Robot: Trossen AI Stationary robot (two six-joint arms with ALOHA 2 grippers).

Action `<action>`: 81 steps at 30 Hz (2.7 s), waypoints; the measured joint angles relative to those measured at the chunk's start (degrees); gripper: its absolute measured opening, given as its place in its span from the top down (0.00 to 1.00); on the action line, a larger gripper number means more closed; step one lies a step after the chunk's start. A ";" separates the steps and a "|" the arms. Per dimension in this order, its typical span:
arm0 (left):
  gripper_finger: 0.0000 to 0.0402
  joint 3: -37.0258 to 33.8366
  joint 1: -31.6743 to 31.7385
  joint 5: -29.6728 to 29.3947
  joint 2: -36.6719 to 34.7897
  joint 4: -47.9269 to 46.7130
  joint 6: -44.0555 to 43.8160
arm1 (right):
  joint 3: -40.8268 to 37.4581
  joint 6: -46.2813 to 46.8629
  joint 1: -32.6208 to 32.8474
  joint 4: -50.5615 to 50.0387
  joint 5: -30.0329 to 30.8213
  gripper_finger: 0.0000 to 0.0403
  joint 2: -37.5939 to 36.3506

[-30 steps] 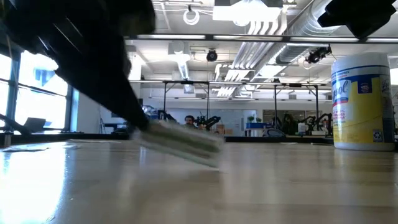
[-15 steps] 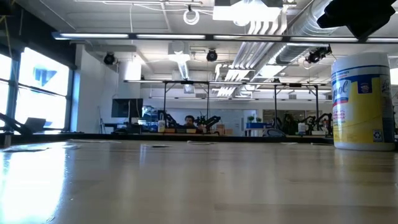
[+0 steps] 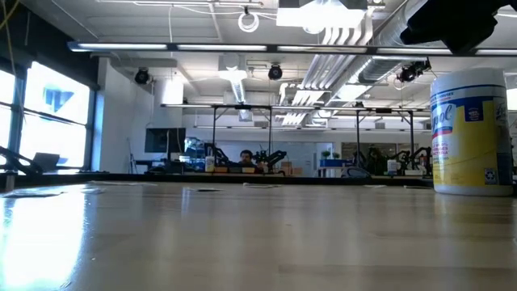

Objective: Pick & Place First Aid Supplies
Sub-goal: Put the green bandage into the white bin, then put the blue alcohol pad into the black bin

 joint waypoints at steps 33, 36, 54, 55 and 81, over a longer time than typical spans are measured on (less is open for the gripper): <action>0.63 10.19 14.62 -9.16 10.58 -11.33 13.17 | 0.00 -0.10 -0.50 -0.42 0.40 0.80 0.00; 0.63 10.31 18.77 -11.59 10.58 -8.53 17.32 | 0.00 -0.08 -0.50 -0.42 0.69 0.80 0.00; 0.63 -12.82 42.29 -7.08 12.48 11.29 24.77 | -0.01 2.00 -0.42 0.83 -0.40 0.80 5.47; 0.63 -13.25 42.61 -6.70 12.62 10.96 24.75 | -0.02 2.06 -0.61 1.40 -0.40 0.80 6.18; 0.63 -11.32 42.80 -6.07 19.22 30.80 36.46 | 0.00 -4.31 -6.08 10.01 -8.45 0.80 11.34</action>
